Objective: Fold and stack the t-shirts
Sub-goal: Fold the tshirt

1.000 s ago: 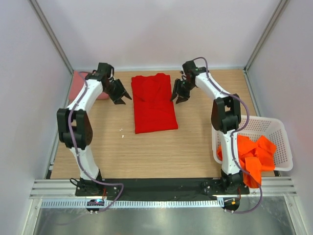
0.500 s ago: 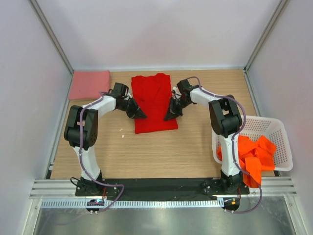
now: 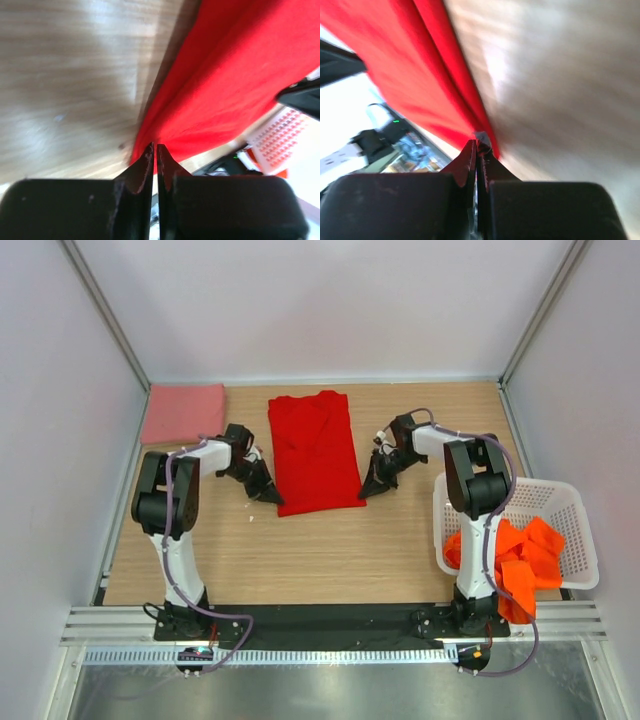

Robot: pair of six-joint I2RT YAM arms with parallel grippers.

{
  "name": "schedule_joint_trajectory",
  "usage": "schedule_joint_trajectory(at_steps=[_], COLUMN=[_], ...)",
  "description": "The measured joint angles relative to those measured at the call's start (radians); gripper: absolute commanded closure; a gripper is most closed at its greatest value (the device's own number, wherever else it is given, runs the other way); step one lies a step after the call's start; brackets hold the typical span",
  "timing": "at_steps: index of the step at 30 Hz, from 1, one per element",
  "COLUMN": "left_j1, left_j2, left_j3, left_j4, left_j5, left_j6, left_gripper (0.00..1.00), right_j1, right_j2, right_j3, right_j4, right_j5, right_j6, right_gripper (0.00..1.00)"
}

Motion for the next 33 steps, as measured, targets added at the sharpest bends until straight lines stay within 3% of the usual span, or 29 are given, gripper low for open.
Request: schedule_joint_trajectory(at_steps=[5,9,14,18,23,33], left_j1=[-0.006,-0.032,-0.090,-0.115,-0.108,-0.090], left_j2=[-0.045,-0.131,-0.158,-0.071,0.060,0.024], left_j3=[0.039,0.064,0.058,0.006,-0.037,-0.090], left_j4=[-0.104,-0.132,0.013,0.150,0.207,0.203], left_j5=[-0.064,-0.055,0.062,0.127,0.161,0.166], left_j6=[0.079,0.069,-0.045,-0.124,-0.157,-0.101], left_gripper=[0.90,0.89,0.92,0.94,0.94,0.94], right_j1=[0.011,0.070,0.198,0.252,0.220,0.082], right_j2=[-0.080,-0.133,-0.098,-0.002,0.108,0.035], right_j3=[0.014,0.070,0.134,0.158,0.175,-0.002], right_j4=[-0.114,-0.134,-0.075,-0.023,-0.038,-0.033], right_j5=[0.122,0.114,0.005,-0.074,-0.097,-0.108], right_j6=[-0.052,-0.048,-0.008,0.023,0.010,-0.073], right_gripper=[0.98,0.98,0.98,0.98,0.98,0.98])
